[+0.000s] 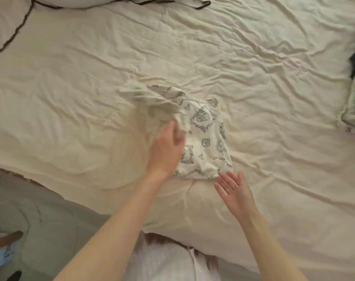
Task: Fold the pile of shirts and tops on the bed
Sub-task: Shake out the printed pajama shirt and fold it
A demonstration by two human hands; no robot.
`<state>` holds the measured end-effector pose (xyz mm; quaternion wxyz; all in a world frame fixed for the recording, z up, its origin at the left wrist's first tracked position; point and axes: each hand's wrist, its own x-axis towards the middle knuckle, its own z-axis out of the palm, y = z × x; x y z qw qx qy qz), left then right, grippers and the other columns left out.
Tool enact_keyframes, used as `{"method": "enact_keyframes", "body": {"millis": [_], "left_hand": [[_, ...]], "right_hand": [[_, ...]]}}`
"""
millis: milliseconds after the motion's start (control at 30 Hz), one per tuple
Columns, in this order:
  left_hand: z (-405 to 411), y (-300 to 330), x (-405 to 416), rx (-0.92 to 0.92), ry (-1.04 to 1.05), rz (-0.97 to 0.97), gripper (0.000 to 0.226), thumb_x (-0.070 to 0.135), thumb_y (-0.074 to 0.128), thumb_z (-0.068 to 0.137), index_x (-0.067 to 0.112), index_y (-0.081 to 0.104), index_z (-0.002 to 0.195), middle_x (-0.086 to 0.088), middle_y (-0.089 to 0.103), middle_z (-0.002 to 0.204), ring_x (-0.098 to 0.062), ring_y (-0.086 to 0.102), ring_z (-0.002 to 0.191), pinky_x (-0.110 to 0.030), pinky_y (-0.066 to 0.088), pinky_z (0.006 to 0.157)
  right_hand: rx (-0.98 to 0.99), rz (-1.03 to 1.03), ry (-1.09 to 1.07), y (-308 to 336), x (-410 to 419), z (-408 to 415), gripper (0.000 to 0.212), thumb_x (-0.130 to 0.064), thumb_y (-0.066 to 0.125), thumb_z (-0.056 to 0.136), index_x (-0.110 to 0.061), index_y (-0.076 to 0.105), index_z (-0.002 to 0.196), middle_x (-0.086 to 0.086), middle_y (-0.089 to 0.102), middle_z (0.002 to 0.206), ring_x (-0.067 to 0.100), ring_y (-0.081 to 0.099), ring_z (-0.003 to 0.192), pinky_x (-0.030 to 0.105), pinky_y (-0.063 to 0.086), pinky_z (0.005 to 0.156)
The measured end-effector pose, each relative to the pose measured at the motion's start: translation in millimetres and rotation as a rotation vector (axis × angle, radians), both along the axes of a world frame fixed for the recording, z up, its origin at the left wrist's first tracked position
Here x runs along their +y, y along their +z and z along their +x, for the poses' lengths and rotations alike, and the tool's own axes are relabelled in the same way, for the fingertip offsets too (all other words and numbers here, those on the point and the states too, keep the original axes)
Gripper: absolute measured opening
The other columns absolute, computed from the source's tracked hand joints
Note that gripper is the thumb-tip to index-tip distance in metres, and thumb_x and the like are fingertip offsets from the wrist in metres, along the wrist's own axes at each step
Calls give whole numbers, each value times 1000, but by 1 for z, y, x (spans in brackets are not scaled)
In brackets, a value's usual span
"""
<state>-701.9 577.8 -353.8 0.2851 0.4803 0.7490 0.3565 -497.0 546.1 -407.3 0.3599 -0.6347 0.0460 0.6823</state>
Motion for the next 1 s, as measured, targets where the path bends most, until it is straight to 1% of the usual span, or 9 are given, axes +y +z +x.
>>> {"method": "enact_keyframes", "body": {"millis": [100,200,433,567,667,733,833,933,1000], "left_hand": [[49,-19,-7,89,-432,10,20,21,58,90,9,61,104,-5,63,101,-24,56,103,-40,43,91],[54,-46,-28,197,-574,-94,33,15,64,85,12,58,118,-6,58,128,-30,39,133,-46,33,106],[-9,-100,-75,561,-432,-274,81,9,84,59,18,41,127,-23,47,135,-48,46,122,-54,47,88],[-7,-112,-65,463,-432,-199,45,-8,75,62,8,65,103,-23,56,126,-49,51,116,-55,53,79],[-2,-113,-64,552,-465,-77,16,7,57,75,10,69,84,-15,65,114,-36,51,115,-41,55,67],[-1,-114,-65,610,-533,-39,20,12,50,78,12,69,82,-13,67,111,-36,55,112,-38,54,64],[-1,-122,-69,719,-672,-100,33,4,78,63,13,69,94,-15,64,119,-40,57,114,-45,52,81],[-12,-130,-66,798,-750,-167,72,5,84,47,18,56,112,-15,60,125,-39,56,116,-52,49,86],[-20,-137,-62,838,-782,-93,63,2,68,60,21,48,117,-14,61,124,-38,58,114,-50,51,84]], "right_hand": [[5,56,60,-2,11,12,46,-51,40,96,-11,50,116,10,62,112,23,59,106,41,50,90],[-56,46,213,-13,20,16,50,-55,45,91,-14,49,121,6,60,114,23,58,108,44,47,95],[-225,-27,309,-51,50,-6,12,-21,63,90,-9,61,94,10,64,88,22,61,76,34,53,69],[-549,72,247,-61,56,-12,16,-6,56,84,-17,58,72,8,57,77,20,51,70,35,42,62],[-729,160,333,-56,33,-4,10,-9,54,87,-13,57,78,1,53,72,15,46,64,28,38,60],[-817,174,438,-59,19,7,13,-8,53,88,-11,52,76,-2,47,66,13,42,60,25,33,55],[-865,210,583,-74,19,20,24,-6,56,85,-12,45,64,0,43,65,15,40,60,29,30,56],[-754,162,597,-80,30,22,17,-18,65,84,-11,50,89,2,52,86,19,50,81,32,41,71],[-600,100,564,-82,37,23,36,-22,69,84,-13,48,112,0,55,102,16,55,93,36,45,84]]}}
